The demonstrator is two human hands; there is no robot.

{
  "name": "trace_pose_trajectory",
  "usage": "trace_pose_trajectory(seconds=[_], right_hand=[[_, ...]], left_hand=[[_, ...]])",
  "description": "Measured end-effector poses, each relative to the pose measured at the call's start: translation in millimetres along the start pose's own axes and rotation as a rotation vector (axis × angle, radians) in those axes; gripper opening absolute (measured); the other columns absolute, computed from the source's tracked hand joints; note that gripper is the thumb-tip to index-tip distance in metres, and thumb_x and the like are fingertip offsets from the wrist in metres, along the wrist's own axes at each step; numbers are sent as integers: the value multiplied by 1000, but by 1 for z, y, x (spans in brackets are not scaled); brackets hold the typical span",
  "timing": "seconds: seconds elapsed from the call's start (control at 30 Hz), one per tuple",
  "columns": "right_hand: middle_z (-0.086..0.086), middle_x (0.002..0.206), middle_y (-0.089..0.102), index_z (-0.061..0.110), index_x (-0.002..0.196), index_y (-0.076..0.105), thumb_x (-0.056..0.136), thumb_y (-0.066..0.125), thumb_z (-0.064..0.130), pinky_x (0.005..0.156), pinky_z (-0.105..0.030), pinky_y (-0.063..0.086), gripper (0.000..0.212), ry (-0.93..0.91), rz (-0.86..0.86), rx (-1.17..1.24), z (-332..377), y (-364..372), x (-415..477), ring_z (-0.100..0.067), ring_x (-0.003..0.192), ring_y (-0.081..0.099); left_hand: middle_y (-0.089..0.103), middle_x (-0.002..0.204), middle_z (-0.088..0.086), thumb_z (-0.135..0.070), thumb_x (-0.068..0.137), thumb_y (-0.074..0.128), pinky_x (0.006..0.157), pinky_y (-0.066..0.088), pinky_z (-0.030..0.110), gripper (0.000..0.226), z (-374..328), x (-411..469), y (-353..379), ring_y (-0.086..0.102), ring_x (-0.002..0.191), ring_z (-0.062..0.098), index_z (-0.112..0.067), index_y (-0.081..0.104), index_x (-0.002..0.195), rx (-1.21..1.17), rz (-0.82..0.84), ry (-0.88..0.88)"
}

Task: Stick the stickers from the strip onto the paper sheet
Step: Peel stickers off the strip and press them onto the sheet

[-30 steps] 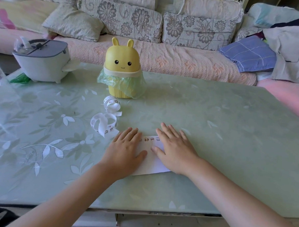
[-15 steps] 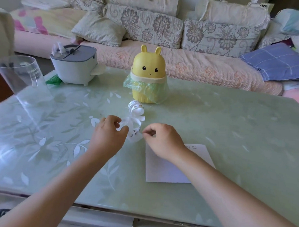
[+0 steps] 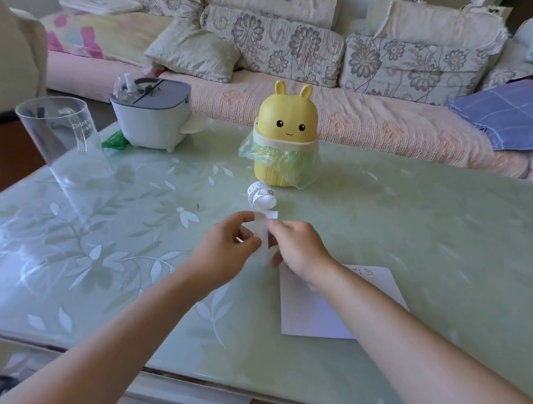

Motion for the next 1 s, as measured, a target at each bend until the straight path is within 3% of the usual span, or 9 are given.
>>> trace_pose_trajectory(seconds=[0.1,0.23,0.37,0.43,0.53,0.67,0.73,0.83,1.0], right_hand=[[2,80,71,17,92,74,100,53,39,45,-22,32,31,58,-2,226,2,-4,-2,-18,59,57],[4,84,67,21,96,74,95,66,33,52,-24,38,14,28,9,271,5,-10,0,-14,62,55],[0,80,64,25,92,75,93,69,28,59,-26,37,7,-32,47,210,5,-12,-2,-13,65,53],[4,75,65,23,89,75,93,70,23,55,-22,36,6,-54,75,191,6,-11,-5,-12,61,53],[10,67,65,20,86,75,90,73,16,47,-19,35,6,-74,124,186,8,-8,-11,-11,56,52],[9,67,68,16,82,75,87,76,11,53,-16,45,7,-91,176,142,11,-2,-17,-5,54,55],[7,68,68,17,80,74,87,76,14,56,-17,47,7,-103,149,120,13,-3,-18,-8,56,56],[-2,79,72,18,98,67,89,74,16,58,-22,49,11,-158,44,161,16,-13,-17,-15,56,60],[12,72,67,22,96,64,87,75,9,58,-33,55,20,-288,-37,81,24,-22,-15,-26,57,67]], left_hand=[[61,72,-12,-14,91,61,57,42,19,36,-6,-6,8,54,66,8,-40,56,116,-7,117,39],[64,74,-9,-16,88,67,57,43,21,36,-6,-13,14,52,64,11,-32,47,113,10,206,33],[68,89,-8,-18,84,69,59,46,19,30,-6,-12,4,55,70,5,-30,56,109,33,137,21],[68,93,-4,-23,87,64,64,44,19,22,-7,-10,-3,56,74,4,-31,63,107,-69,76,-6],[70,90,-7,-24,93,61,59,41,9,14,-9,-8,-12,58,70,-3,-27,70,105,-193,-17,-32],[72,80,-9,-24,93,64,54,41,10,10,-9,-6,-14,60,64,4,-22,74,94,-252,-74,-62],[72,75,-9,-23,92,67,52,40,9,8,-8,-7,-14,58,61,4,-21,75,90,-234,-88,-64],[72,76,-8,-24,91,68,52,40,9,7,-8,-7,-16,57,61,4,-21,74,89,-226,-117,-63],[72,77,-6,-25,91,67,50,40,8,8,-8,-8,-16,59,60,3,-20,73,88,-208,-134,-84]])
Point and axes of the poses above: each hand's wrist, its own x-axis towards the middle knuckle, its own y-axis out of the palm, z = x × y, the point moved 9 cm from there along x, towards the middle knuckle
